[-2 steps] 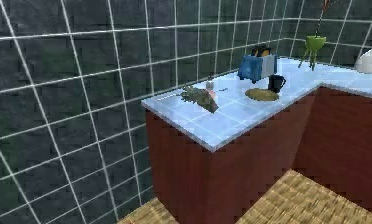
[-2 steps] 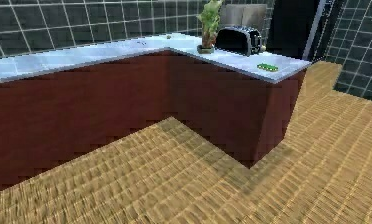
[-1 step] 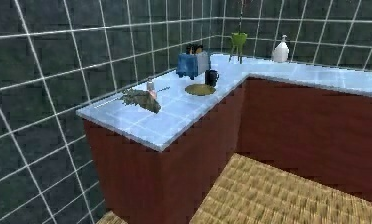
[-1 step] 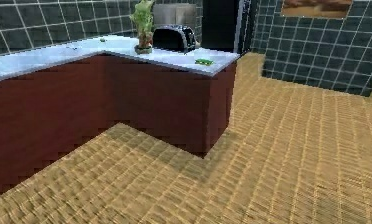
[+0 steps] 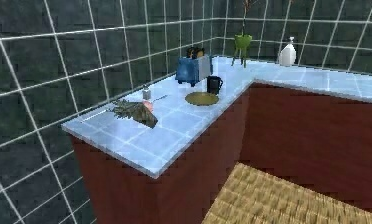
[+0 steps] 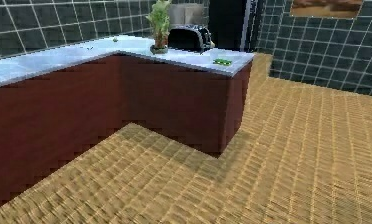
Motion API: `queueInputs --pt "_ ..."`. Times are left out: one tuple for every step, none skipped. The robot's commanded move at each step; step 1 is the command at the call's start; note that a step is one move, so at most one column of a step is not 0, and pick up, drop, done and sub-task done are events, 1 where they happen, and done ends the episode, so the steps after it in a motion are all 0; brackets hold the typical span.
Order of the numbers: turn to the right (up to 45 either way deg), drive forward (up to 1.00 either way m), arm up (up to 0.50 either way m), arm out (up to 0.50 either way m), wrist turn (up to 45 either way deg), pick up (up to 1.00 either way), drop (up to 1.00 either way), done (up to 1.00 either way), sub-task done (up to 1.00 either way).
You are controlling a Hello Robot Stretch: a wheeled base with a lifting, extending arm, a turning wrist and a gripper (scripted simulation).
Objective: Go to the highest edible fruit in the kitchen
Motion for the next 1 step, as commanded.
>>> queueInputs --pt "-9.0 0.00 0.00 0.00 0.0 0.00 0.00 0.00 0.00"
